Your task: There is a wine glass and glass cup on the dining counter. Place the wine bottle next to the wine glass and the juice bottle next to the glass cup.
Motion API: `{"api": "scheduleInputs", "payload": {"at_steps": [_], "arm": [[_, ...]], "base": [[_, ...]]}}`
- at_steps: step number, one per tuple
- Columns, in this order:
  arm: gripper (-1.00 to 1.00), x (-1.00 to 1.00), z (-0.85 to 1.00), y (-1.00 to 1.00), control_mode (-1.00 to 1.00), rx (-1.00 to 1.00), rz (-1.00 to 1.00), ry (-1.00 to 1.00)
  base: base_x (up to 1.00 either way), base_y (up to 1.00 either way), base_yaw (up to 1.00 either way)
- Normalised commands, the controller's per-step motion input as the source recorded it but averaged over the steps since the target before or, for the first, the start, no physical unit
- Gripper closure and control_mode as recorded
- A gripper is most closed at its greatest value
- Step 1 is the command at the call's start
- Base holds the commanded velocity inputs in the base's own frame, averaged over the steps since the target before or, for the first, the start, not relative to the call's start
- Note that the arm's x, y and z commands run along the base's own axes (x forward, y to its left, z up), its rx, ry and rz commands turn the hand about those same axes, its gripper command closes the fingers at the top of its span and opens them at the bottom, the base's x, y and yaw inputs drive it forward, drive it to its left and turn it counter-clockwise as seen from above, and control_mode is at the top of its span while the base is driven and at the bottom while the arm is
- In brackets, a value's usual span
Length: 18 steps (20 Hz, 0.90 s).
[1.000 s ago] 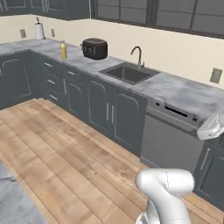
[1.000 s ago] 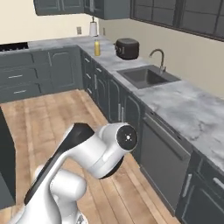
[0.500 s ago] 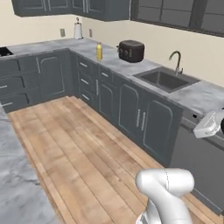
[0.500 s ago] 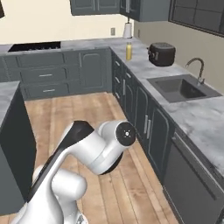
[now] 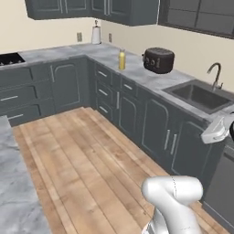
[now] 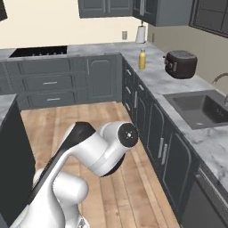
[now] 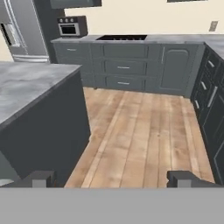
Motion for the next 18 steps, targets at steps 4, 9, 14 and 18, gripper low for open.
{"api": "scheduleInputs", "payload": {"at_steps": [4,9,14,18], "arm": [[-1.0,0.0,0.0,0.0,1.0,0.0,0.0,0.0],[-1.0,0.0,0.0,0.0,1.0,0.0,0.0,0.0],[-1.0,0.0,0.0,0.0,1.0,0.0,0.0,0.0],[-1.0,0.0,0.0,0.0,1.0,0.0,0.0,0.0]], "base": [[0.94,0.03,0.05],[0.94,0.05,0.05],[0.94,0.06,0.04],[0.94,0.06,0.0]]}}
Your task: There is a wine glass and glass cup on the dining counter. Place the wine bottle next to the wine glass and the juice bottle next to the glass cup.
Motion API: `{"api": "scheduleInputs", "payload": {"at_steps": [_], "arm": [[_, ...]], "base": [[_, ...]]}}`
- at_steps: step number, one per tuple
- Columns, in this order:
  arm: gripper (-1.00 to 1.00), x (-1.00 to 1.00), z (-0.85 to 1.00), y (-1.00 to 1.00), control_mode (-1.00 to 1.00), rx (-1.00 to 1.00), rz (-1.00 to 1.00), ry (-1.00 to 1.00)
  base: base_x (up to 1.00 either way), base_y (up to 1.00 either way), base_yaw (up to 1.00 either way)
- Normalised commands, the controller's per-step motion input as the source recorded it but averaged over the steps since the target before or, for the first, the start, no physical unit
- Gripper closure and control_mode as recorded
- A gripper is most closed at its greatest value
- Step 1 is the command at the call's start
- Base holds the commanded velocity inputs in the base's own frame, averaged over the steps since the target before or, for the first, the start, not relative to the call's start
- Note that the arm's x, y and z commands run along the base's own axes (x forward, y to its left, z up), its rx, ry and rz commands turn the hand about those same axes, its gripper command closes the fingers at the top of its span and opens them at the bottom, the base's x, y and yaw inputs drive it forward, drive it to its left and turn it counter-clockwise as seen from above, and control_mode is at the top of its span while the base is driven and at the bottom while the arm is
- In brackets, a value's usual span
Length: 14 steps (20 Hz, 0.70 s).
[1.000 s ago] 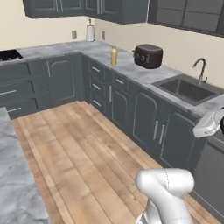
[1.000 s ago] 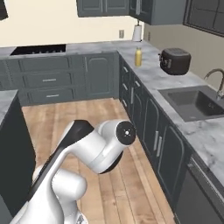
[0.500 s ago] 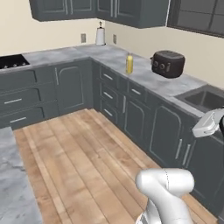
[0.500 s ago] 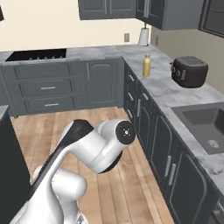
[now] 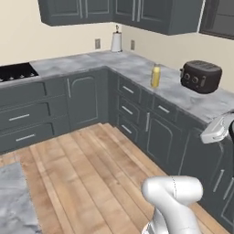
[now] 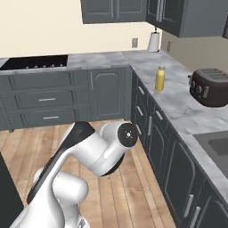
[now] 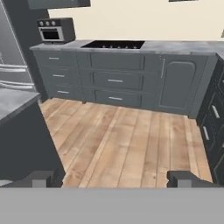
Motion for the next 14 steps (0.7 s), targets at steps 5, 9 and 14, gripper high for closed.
{"api": "scheduleInputs", "payload": {"at_steps": [5,9,14], "arm": [[-1.0,0.0,0.0,0.0,1.0,0.0,0.0,0.0],[-1.0,0.0,0.0,0.0,1.0,0.0,0.0,0.0],[-1.0,0.0,0.0,0.0,1.0,0.0,0.0,0.0]], "base": [[0.93,0.08,-0.04],[0.91,0.1,-0.13],[0.85,0.12,-0.2]]}}
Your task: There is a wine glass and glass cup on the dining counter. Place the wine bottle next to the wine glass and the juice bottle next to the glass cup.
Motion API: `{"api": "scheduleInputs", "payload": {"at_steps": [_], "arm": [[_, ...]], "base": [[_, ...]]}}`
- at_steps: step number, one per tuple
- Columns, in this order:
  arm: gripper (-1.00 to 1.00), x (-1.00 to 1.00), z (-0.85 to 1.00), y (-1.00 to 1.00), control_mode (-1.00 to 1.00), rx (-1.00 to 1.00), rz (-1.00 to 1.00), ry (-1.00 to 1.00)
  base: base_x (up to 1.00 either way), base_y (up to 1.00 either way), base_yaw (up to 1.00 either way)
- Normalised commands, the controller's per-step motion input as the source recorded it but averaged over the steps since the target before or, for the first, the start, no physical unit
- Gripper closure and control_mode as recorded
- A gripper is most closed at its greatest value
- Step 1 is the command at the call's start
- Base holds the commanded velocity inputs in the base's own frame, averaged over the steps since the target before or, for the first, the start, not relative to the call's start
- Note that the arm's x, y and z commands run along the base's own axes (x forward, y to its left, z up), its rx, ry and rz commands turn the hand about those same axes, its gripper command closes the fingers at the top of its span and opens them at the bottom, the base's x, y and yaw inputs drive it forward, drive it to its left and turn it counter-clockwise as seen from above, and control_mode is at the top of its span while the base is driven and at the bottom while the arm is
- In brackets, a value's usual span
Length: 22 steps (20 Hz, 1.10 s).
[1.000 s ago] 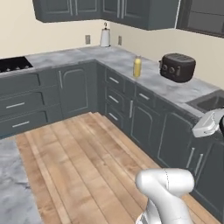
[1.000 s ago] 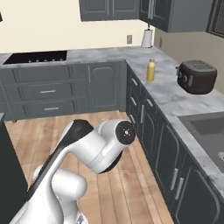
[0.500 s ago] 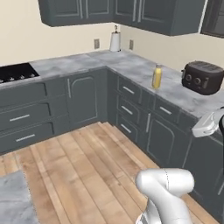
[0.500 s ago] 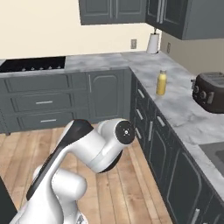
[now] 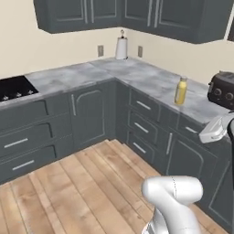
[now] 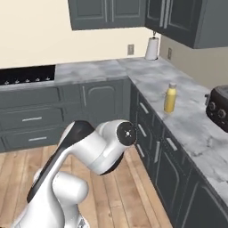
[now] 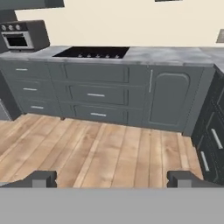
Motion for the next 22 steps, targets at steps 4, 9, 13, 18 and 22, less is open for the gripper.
{"api": "scheduleInputs", "payload": {"at_steps": [4,9,13,18,22], "arm": [[-1.0,0.0,0.0,0.0,1.0,0.0,0.0,0.0],[-1.0,0.0,0.0,0.0,1.0,0.0,0.0,0.0],[-1.0,0.0,0.0,0.0,1.0,0.0,0.0,0.0],[-1.0,0.0,0.0,0.0,1.0,0.0,0.0,0.0],[-1.0,0.0,0.0,0.0,1.0,0.0,0.0,0.0]], "base": [[0.64,0.2,-0.43],[0.44,0.23,-0.64],[0.41,0.25,-0.67],[0.59,0.23,-0.49],[0.74,0.21,-0.31]]}}
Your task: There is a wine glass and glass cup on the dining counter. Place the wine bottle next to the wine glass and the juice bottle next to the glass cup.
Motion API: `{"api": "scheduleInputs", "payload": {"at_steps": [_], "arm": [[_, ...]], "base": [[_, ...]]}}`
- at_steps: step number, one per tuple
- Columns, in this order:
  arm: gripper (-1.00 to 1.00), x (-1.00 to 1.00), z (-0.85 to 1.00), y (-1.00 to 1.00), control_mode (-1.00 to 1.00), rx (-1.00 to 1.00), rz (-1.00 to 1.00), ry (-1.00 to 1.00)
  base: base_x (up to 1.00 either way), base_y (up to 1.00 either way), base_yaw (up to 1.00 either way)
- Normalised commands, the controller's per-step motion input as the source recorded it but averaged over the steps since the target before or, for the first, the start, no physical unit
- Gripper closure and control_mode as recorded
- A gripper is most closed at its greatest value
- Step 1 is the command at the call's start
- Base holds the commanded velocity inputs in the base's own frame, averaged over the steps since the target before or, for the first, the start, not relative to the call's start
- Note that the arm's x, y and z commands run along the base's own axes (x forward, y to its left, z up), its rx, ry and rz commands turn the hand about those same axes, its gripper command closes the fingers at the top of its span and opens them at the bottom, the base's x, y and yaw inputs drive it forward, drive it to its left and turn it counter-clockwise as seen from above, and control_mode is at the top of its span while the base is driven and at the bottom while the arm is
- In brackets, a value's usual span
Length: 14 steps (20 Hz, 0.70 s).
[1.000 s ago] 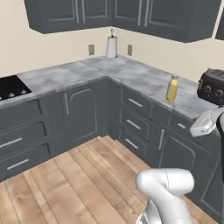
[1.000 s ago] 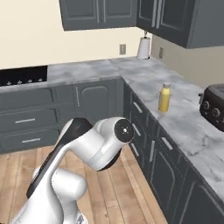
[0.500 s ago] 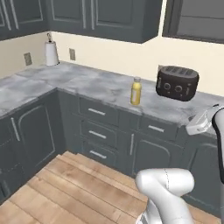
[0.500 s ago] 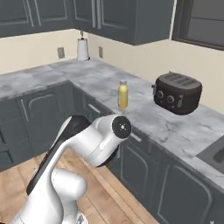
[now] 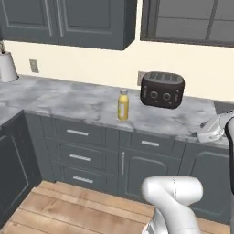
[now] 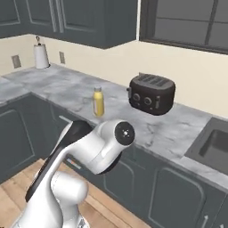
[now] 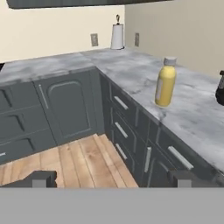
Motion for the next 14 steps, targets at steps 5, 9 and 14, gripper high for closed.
{"api": "scheduleInputs", "payload": {"at_steps": [5,9,14], "arm": [[-1.0,0.0,0.0,0.0,1.0,0.0,0.0,0.0],[-1.0,0.0,0.0,0.0,1.0,0.0,0.0,0.0],[-1.0,0.0,0.0,0.0,1.0,0.0,0.0,0.0]], "base": [[0.73,0.31,-0.32],[0.62,0.37,-0.4],[0.51,0.5,-0.37]]}}
